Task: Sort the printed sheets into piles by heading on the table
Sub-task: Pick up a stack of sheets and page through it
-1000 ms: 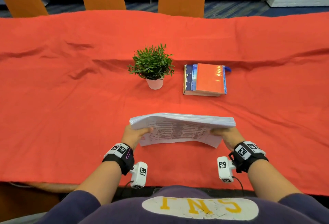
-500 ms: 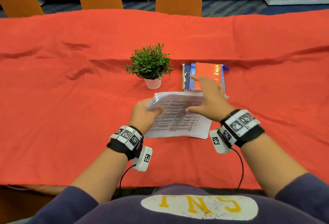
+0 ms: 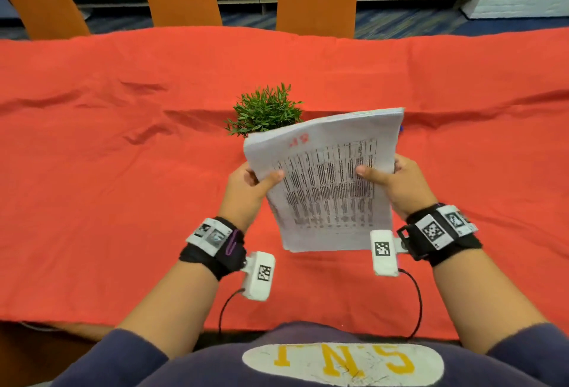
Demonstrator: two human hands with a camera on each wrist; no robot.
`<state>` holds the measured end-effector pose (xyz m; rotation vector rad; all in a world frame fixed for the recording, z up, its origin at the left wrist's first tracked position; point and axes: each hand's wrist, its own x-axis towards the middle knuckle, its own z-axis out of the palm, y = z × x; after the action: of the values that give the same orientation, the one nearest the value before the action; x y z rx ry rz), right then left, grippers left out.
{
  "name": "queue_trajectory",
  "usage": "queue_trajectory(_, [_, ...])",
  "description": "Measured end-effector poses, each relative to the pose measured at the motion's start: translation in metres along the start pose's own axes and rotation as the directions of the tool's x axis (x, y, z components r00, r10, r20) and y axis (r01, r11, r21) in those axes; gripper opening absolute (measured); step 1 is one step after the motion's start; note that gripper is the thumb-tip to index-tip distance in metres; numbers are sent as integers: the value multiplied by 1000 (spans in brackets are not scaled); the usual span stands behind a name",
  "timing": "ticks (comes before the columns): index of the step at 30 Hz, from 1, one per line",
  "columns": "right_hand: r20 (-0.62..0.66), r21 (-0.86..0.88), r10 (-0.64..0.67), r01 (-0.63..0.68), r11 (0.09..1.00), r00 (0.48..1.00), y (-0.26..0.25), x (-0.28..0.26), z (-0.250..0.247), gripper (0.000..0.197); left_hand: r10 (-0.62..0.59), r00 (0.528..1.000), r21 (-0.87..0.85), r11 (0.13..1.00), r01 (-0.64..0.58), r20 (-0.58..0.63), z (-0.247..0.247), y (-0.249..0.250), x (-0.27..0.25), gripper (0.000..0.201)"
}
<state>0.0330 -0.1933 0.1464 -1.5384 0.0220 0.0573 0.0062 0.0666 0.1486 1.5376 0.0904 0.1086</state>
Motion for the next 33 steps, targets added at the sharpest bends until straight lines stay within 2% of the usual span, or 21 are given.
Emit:
queue_trajectory(4, [-89,131,-33,44,990,995,17,-6,15,30,37,991,-54,998,-44,-126,27,-9,-9,19])
queue_trajectory(7, [-111,180,-33,53,982,993,30,-13,20,26,75,984,-67,994,-87,-161,27,-10,-11,17])
queue_trajectory(11, [-106,169,41,-23,985,993,59,-20,26,42,-18,993,-66,998,10,-118,24,-34,-17,30])
queue_trajectory(15, [-127,135,143,-126,983,982,75,-14,30,36,-105,986,-72,993,96,-126,24,-47,-16,47])
queue_trajectory(20, [-163,170,139,-111,979,977,74,-7,37,33,-115,985,-109,989,101,-131,22,-42,-7,37])
queue_trajectory(24, [-105,149,168,-151,977,980,84,-11,27,47,-152,983,-110,984,141,-100,14,-52,-5,42])
queue_trajectory(29, [-131,133,155,-138,981,979,83,-11,32,32,-140,987,-118,985,130,-81,21,-53,-1,33])
queue_trajectory(33, [-125,133,170,-153,979,977,88,-18,30,35,-155,985,-122,982,146,-72,17,-58,-1,35])
